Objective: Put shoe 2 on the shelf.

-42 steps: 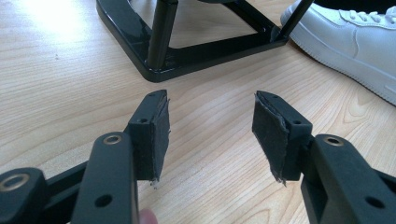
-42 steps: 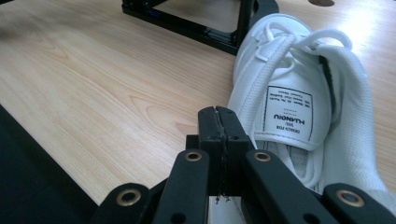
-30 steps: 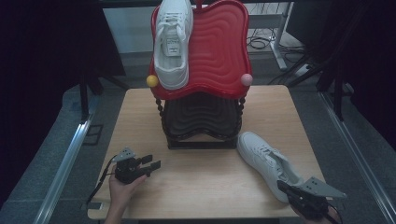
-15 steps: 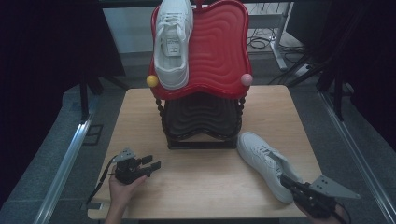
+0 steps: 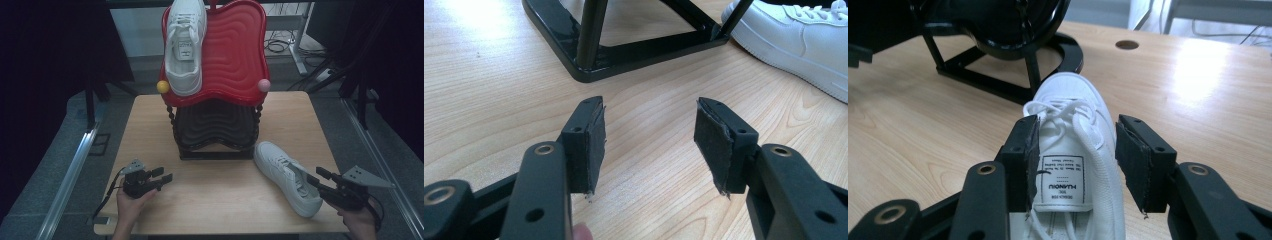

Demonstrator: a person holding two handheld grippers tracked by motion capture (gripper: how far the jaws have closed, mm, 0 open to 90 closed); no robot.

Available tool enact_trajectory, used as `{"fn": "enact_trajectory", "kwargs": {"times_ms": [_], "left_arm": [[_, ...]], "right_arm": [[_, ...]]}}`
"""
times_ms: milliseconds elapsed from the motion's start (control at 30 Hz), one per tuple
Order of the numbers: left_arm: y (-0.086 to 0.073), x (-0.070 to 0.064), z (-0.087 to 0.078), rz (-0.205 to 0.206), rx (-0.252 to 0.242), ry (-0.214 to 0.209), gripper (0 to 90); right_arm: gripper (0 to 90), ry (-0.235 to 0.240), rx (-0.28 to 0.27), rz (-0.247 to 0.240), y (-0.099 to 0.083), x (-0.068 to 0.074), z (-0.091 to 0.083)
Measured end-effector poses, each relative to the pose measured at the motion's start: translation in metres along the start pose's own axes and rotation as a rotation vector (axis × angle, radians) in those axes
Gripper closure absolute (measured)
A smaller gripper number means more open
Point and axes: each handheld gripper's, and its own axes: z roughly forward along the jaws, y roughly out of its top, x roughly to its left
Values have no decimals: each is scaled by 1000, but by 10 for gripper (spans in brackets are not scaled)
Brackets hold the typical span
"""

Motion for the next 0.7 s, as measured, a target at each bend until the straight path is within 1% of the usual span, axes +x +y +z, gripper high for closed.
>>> {"fn": "enact_trajectory", "kwargs": {"times_ms": [100, 167, 267, 400, 500, 567, 633, 700], "left_arm": [[0, 0, 1, 2, 5, -1, 470], [-1, 0, 2, 3, 8, 0, 470], [-1, 0, 3, 3, 11, 0, 470], [-1, 0, 4, 4, 14, 1, 469], [-1, 0, 3, 2, 11, 1, 469], [-1, 0, 3, 2, 11, 1, 469], [-1, 0, 4, 3, 14, 2, 469], [-1, 0, 3, 3, 13, 0, 469]], "right_arm": [[520, 2, 41, -16, -1, -3, 9], [520, -7, 65, -16, -3, -7, 15], [520, 0, 96, -13, -2, -14, 25], [507, 30, 119, -19, 1, -20, 36], [505, 45, 149, -32, 2, -21, 47], [511, 41, 172, -44, 3, -20, 53], [518, 17, 194, -69, 3, -18, 59], [536, 1, 212, -77, 2, -17, 64]]}}
